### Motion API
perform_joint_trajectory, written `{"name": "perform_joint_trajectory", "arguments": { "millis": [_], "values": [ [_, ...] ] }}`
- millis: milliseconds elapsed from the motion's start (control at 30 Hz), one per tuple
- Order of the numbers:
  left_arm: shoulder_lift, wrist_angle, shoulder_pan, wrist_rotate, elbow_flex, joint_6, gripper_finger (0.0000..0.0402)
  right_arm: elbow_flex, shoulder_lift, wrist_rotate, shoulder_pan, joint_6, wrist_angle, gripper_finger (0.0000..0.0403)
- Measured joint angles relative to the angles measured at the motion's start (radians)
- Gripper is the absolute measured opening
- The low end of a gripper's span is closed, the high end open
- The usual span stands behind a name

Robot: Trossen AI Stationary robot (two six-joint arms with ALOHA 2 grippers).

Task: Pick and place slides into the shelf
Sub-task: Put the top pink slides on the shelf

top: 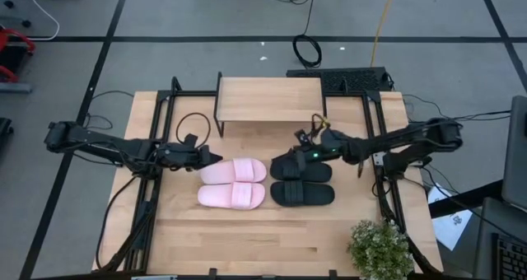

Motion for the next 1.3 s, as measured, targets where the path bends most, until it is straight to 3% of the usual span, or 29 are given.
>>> {"name": "perform_joint_trajectory", "arguments": {
  "millis": [100, 300, 733, 1300],
  "values": [
    [-0.014, -0.023, 0.000, 0.000, 0.000, 0.009, 0.0209, 0.010, 0.074, -0.001, 0.000, 0.078, 0.066, 0.0109],
    [-0.014, -0.026, 0.000, 0.005, 0.000, 0.018, 0.0209, 0.123, 0.191, -0.002, 0.000, 0.111, 0.035, 0.0109],
    [-0.014, -0.049, -0.001, 0.062, 0.000, 0.050, 0.0209, 0.422, 0.346, 0.059, -0.004, -0.035, -0.397, 0.0109],
    [-0.014, -0.071, -0.001, 0.063, 0.000, 0.105, 0.0209, 0.443, 0.427, 0.082, -0.013, 0.005, -0.534, 0.0109]
  ]
}}
